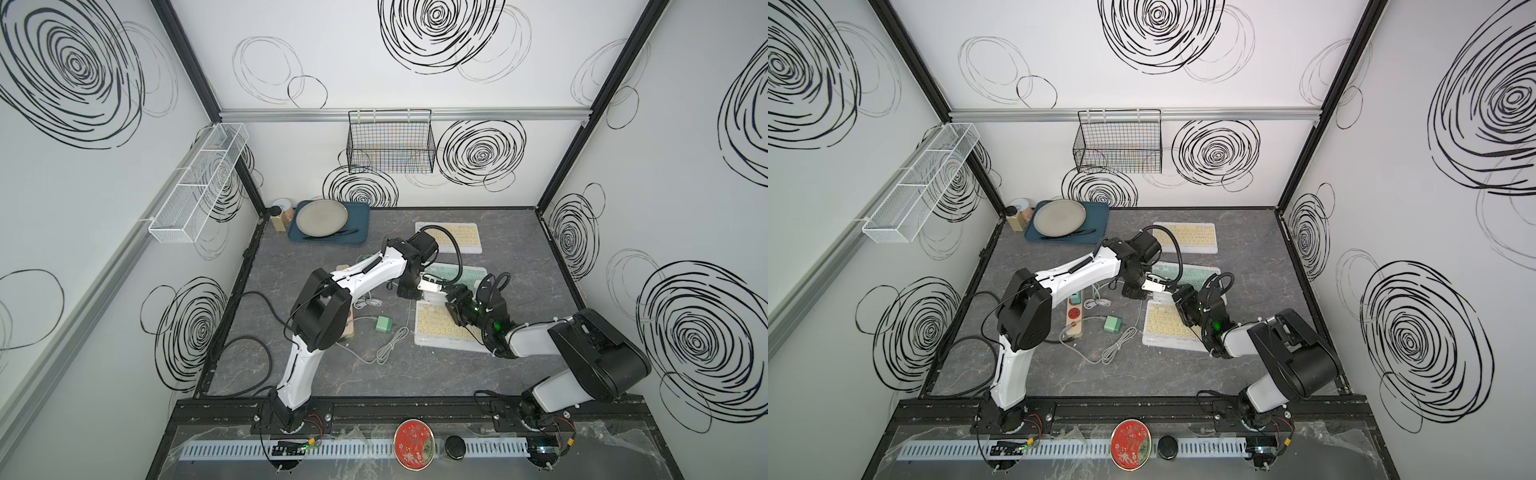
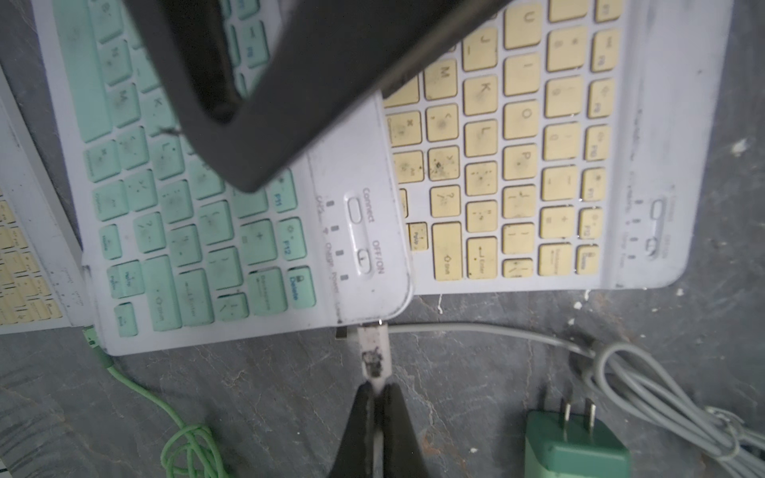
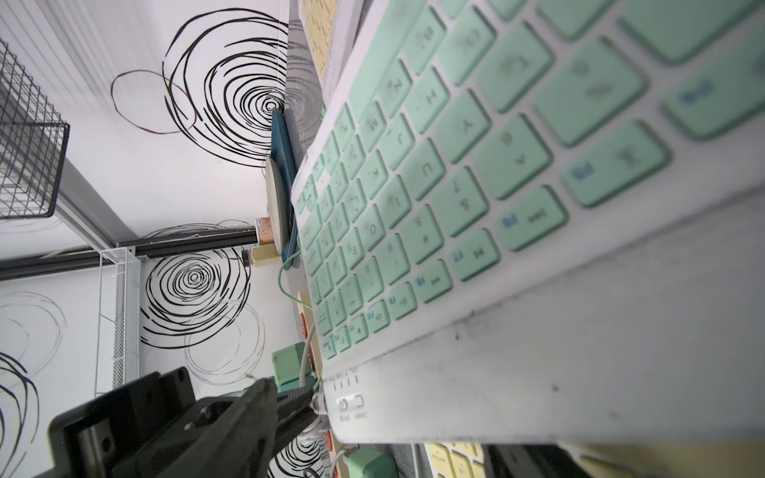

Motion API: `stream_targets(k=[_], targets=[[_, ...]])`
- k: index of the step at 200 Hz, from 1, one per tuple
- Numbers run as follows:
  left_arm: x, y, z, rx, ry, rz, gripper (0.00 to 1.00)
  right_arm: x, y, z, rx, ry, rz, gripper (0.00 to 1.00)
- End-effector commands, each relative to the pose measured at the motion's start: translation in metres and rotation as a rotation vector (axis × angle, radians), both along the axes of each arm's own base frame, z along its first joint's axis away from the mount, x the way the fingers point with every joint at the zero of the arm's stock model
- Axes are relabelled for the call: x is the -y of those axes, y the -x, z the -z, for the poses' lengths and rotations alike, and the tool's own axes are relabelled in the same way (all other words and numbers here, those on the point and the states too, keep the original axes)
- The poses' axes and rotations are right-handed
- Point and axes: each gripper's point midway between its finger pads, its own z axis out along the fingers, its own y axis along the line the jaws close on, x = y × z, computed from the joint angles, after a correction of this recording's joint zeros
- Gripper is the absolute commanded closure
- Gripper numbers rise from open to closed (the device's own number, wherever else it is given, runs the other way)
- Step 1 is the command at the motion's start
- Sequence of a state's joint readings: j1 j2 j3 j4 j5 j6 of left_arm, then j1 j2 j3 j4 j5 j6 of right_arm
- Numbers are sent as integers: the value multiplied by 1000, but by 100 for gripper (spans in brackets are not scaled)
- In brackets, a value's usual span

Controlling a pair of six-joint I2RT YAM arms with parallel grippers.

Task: Unplug the wireless keyboard
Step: Pick up the keyboard from the center of the board.

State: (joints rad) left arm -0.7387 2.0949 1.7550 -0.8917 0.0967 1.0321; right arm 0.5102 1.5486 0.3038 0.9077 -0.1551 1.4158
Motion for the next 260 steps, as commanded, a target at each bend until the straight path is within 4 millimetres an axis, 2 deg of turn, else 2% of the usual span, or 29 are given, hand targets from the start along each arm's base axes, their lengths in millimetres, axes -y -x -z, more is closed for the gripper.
stream_targets(k=[1, 81, 117, 127, 150, 182, 192, 260], targets=[[10, 24, -17, -34, 55, 52, 100, -3, -10, -16, 67, -90, 50, 33], [12, 32, -13, -46, 67, 73, 100, -7, -18, -23, 118, -137, 93, 37], [16, 29, -13, -16, 72, 68, 100, -13, -20, -28, 145, -180, 88, 59], [18, 27, -14, 0, 80, 49, 88, -15, -21, -26, 136, -174, 85, 67], [22, 30, -16, -33, 115, 22, 76, -19, -22, -24, 134, -171, 80, 84], [23, 30, -11, -64, 122, -38, 72, -16, -22, -24, 147, -165, 99, 98], [23, 32, -9, -77, 117, -43, 72, -15, -22, -24, 149, -156, 103, 100], [21, 23, 4, -86, 75, -105, 74, -11, -20, -25, 173, -120, 131, 100]])
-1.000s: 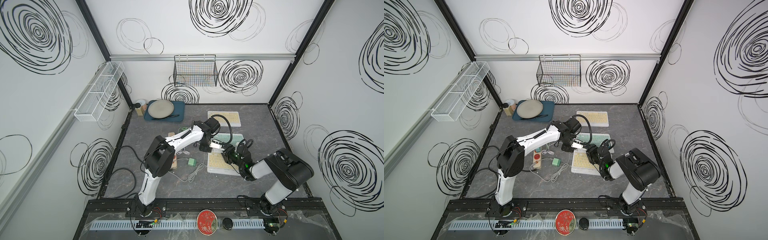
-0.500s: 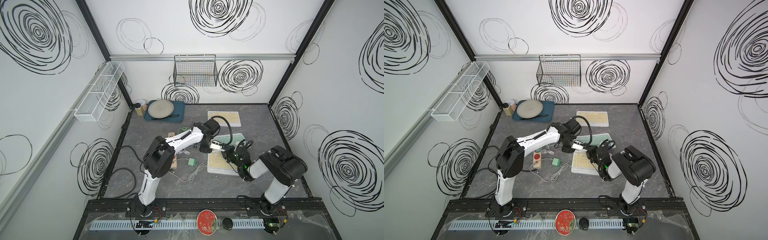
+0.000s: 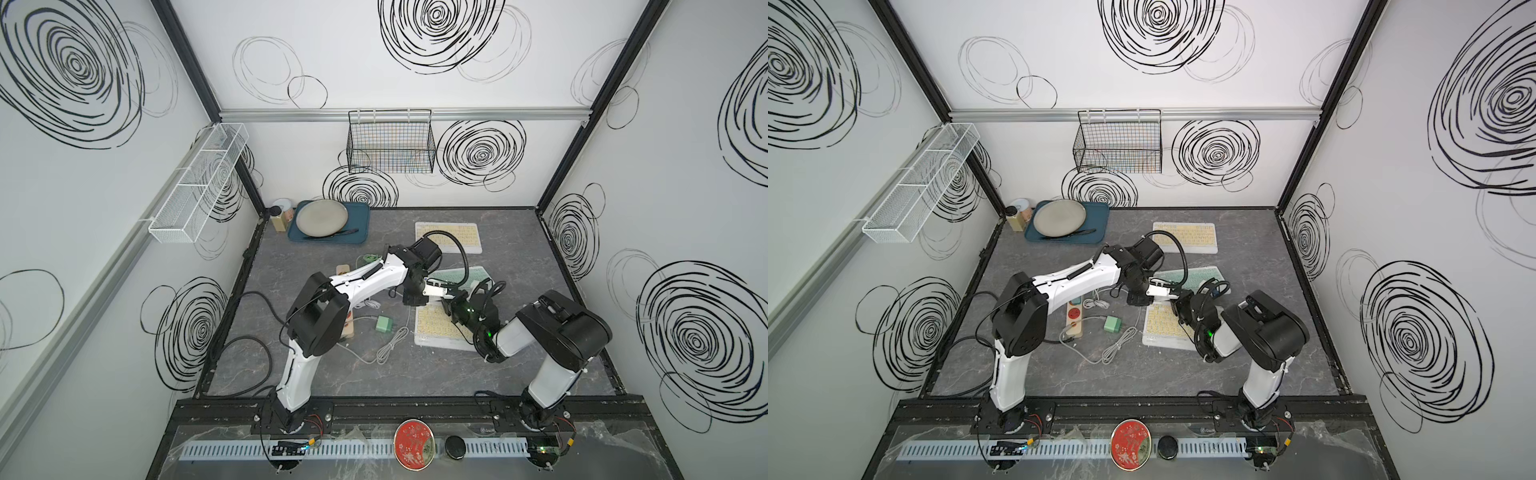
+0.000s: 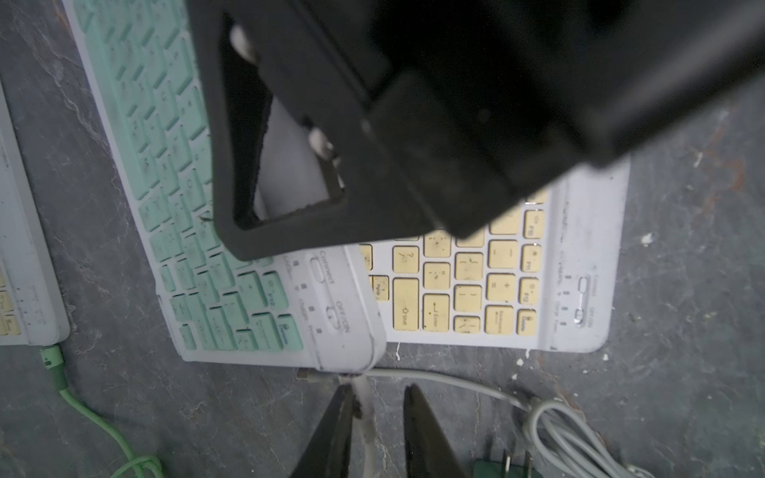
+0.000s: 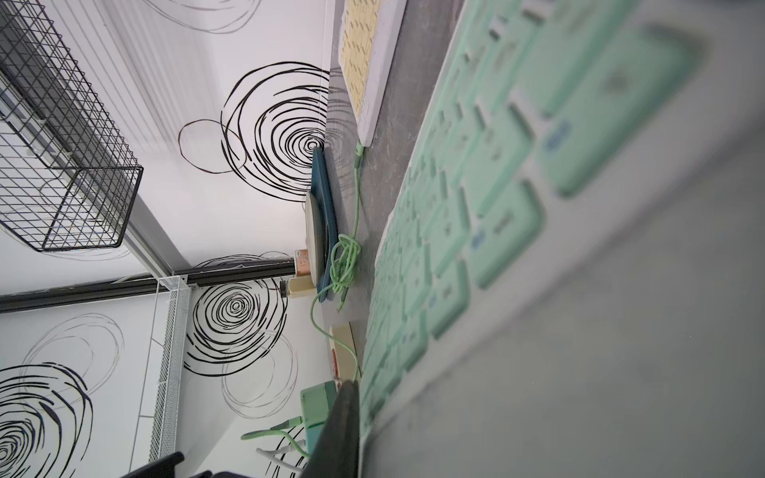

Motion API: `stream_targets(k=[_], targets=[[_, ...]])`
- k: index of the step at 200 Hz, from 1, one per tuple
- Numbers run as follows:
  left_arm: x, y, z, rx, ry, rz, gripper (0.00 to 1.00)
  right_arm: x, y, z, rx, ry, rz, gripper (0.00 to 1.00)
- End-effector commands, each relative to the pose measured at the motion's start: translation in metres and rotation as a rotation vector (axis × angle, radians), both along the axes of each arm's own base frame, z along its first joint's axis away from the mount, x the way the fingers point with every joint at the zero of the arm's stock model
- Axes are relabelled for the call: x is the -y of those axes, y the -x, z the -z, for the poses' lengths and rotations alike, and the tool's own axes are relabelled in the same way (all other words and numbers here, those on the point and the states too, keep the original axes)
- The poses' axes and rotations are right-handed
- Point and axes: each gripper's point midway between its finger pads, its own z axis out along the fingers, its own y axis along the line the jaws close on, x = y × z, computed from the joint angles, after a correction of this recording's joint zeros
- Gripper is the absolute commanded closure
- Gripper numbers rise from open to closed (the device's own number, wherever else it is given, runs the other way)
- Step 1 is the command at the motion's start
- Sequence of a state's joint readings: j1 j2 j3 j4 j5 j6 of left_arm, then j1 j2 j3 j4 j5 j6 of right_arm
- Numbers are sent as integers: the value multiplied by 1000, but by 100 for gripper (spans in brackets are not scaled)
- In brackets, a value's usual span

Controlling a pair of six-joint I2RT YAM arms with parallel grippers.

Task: Unplug the wireless keyboard
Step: Pick up the keyboard from the center of the board.

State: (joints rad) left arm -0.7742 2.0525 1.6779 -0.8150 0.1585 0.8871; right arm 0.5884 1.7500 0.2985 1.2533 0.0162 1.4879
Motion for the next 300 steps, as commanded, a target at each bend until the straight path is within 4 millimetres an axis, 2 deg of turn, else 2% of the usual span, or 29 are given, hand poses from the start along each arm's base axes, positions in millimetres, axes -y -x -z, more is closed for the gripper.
stream_targets(k=[1, 49, 105, 187, 260, 300], targets=[[3, 3, 5, -37, -12, -19, 74, 0, -4, -21, 66, -41, 24, 100], [-1, -11, 12, -80, -20, -114, 74, -1, -4, -18, 67, -41, 25, 100], [-9, -6, 15, -146, -5, -136, 78, 7, -6, -14, 71, -41, 51, 100], [12, 6, 7, -280, 101, -87, 76, 11, -7, -16, 115, -58, 59, 100], [7, -2, 17, -249, 42, -122, 87, 11, -8, -18, 129, -58, 59, 100], [7, -4, 21, -256, 40, -117, 85, 6, -13, -24, 151, -66, 51, 100]])
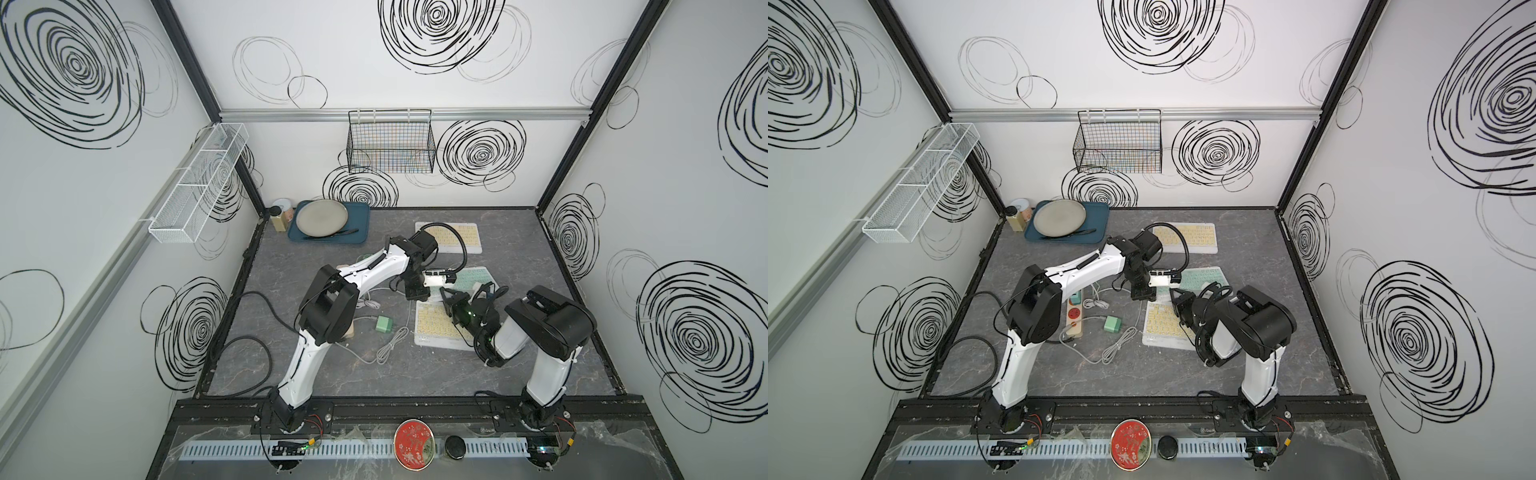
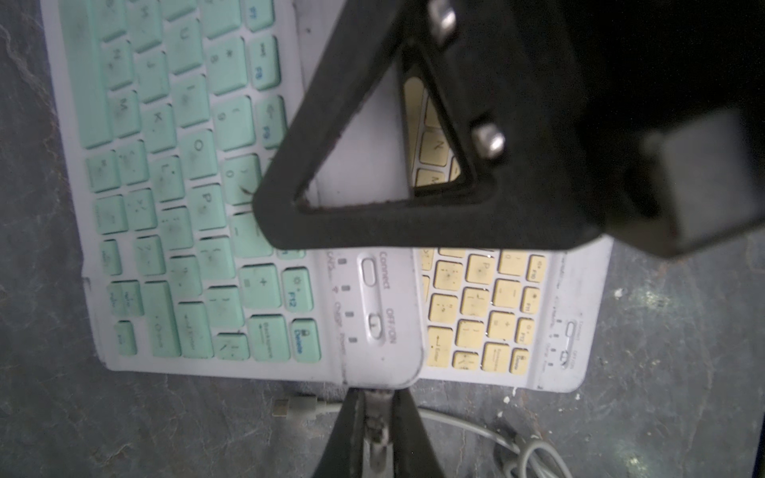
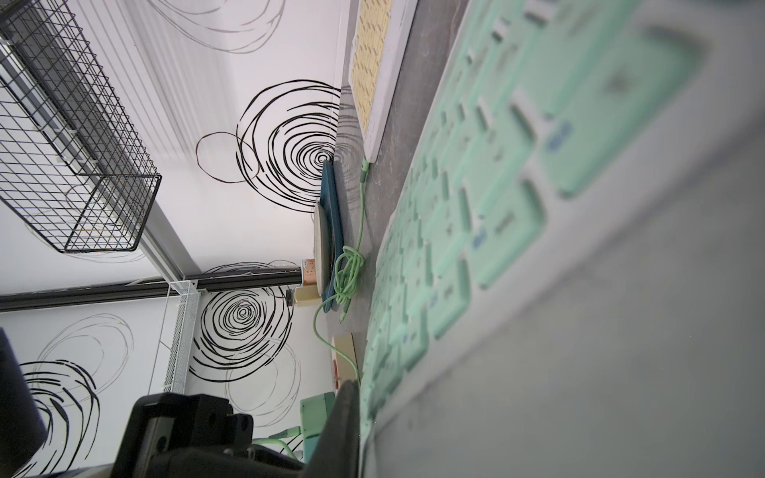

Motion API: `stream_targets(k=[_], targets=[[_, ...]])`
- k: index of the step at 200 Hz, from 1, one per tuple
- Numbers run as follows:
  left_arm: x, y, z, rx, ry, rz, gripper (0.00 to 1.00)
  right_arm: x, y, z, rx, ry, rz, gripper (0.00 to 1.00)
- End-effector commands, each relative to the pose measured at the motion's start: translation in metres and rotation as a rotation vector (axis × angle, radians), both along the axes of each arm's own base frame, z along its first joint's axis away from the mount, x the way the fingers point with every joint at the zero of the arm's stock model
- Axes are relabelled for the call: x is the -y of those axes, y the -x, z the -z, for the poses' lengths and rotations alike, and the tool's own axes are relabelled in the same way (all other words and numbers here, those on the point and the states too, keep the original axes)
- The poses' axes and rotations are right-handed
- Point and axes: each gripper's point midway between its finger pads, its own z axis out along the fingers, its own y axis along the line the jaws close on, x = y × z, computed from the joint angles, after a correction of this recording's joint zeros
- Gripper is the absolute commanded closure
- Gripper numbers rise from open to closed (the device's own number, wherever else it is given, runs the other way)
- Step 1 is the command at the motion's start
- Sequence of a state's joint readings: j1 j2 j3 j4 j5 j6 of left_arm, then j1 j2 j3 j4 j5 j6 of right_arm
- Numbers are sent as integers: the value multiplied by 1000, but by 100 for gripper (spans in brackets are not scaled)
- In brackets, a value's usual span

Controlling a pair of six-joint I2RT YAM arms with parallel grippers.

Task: Unplug the wireless keyboard
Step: Pick up the keyboard from the center of the board.

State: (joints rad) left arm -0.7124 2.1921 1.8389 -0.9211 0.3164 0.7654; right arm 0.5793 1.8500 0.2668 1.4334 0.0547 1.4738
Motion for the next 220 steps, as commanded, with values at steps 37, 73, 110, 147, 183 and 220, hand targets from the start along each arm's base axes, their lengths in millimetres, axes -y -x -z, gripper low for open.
stream_targets(k=[37, 73, 110, 147, 183, 220], targets=[[-3, 8, 14, -77, -14, 17, 83, -6, -13, -40, 159, -81, 1, 100], [-1, 12, 16, -94, -6, 17, 82, -7, -11, -46, 206, -91, -2, 100], [-5, 15, 10, -82, 8, 10, 81, -16, -5, -69, 314, -39, -9, 100], [-11, 8, -19, -37, 113, -47, 77, -12, -1, -106, 426, 19, 6, 100], [-2, 9, -60, 53, 234, -82, 73, -14, 0, -122, 440, 56, 6, 100], [-4, 8, -80, 159, 275, -121, 72, -8, 3, -123, 413, 98, 17, 100]])
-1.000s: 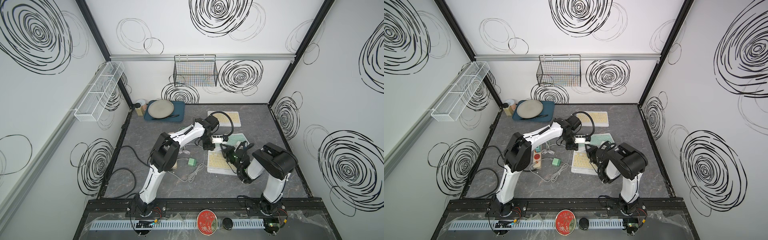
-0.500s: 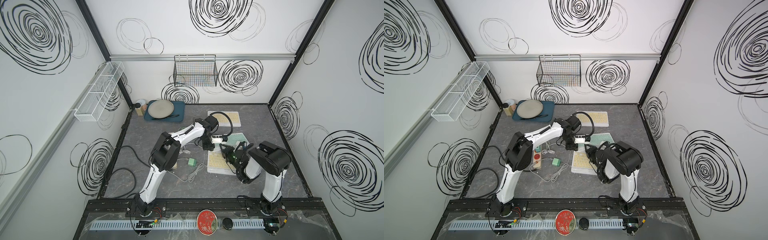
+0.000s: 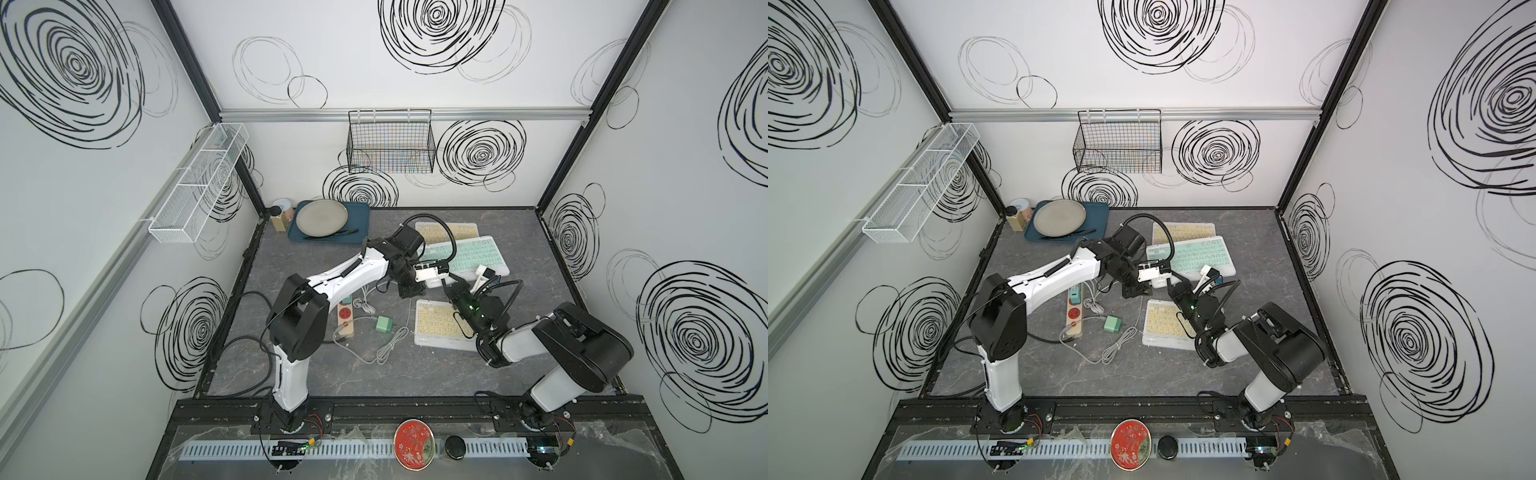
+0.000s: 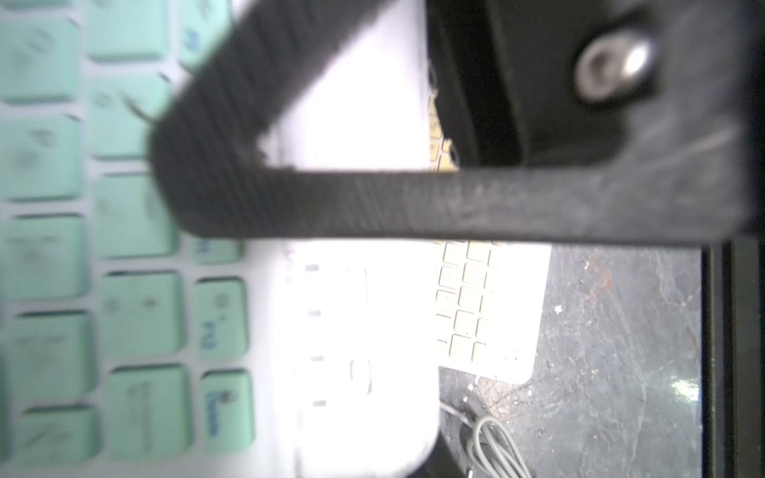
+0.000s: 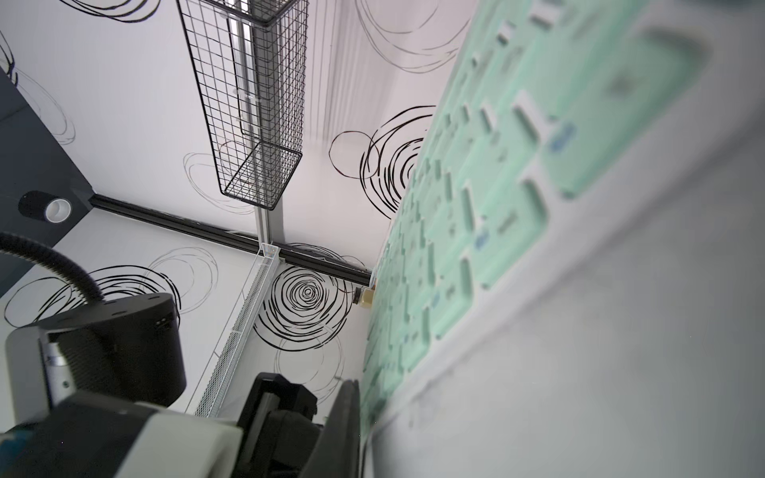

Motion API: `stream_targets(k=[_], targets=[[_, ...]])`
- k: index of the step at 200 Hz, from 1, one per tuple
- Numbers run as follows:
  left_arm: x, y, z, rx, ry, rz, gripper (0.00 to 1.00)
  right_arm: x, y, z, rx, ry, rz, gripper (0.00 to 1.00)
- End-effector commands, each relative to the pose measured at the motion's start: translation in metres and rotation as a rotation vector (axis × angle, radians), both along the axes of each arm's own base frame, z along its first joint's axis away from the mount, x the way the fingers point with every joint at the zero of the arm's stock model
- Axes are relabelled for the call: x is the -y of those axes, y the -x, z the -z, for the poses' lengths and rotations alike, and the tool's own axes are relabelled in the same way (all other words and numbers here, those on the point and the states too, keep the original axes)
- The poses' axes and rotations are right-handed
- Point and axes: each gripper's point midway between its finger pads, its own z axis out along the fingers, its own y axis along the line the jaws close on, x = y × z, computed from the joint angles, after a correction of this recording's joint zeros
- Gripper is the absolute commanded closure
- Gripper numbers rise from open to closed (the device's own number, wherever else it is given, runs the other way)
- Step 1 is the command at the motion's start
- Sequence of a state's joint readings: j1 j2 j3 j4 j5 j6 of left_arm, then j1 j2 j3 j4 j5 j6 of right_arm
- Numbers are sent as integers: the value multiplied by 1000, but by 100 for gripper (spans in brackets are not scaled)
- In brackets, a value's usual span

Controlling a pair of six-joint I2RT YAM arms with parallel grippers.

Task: Unplug the wireless keyboard
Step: Pick up the keyboard from the center of the board, then remove the power cord from the keyboard.

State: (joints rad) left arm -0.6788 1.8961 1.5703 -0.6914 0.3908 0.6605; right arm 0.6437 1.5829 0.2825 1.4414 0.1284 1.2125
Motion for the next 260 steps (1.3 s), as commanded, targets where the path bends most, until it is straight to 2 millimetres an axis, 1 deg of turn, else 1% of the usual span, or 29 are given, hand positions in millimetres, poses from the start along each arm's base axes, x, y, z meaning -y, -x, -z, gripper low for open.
stream_targets(k=[1, 19, 36, 48, 66, 81, 110, 129, 158, 193, 224, 260], targets=[[6, 2, -13, 61, 51, -24, 72, 4, -1, -16, 45, 25, 35, 100], [7, 1, -22, 132, 55, -40, 71, 5, 4, -23, 57, 49, 42, 100], [10, 5, -29, 152, 83, -44, 71, 4, 8, -28, 35, 116, 69, 100], [11, 10, -29, 158, 79, -36, 71, 6, 13, -36, 40, 167, 108, 100], [12, 15, -30, 178, 73, -32, 71, 9, 25, -57, 106, 219, 144, 100], [15, 18, -35, 186, 88, -30, 72, 12, 28, -63, 118, 235, 161, 100], [16, 24, -44, 202, 117, -29, 71, 12, 20, -54, 97, 215, 134, 100], [16, 23, -51, 227, 127, -39, 71, 10, 16, -51, 92, 214, 130, 100], [16, 21, -60, 265, 154, -47, 72, 13, 18, -51, 102, 204, 130, 100], [18, 22, -61, 264, 156, -38, 72, 15, 20, -52, 96, 204, 130, 100], [20, 25, -55, 256, 134, -20, 73, 15, 22, -52, 95, 189, 122, 100], [22, 24, -55, 255, 127, -12, 79, 14, 23, -54, 99, 194, 115, 100]])
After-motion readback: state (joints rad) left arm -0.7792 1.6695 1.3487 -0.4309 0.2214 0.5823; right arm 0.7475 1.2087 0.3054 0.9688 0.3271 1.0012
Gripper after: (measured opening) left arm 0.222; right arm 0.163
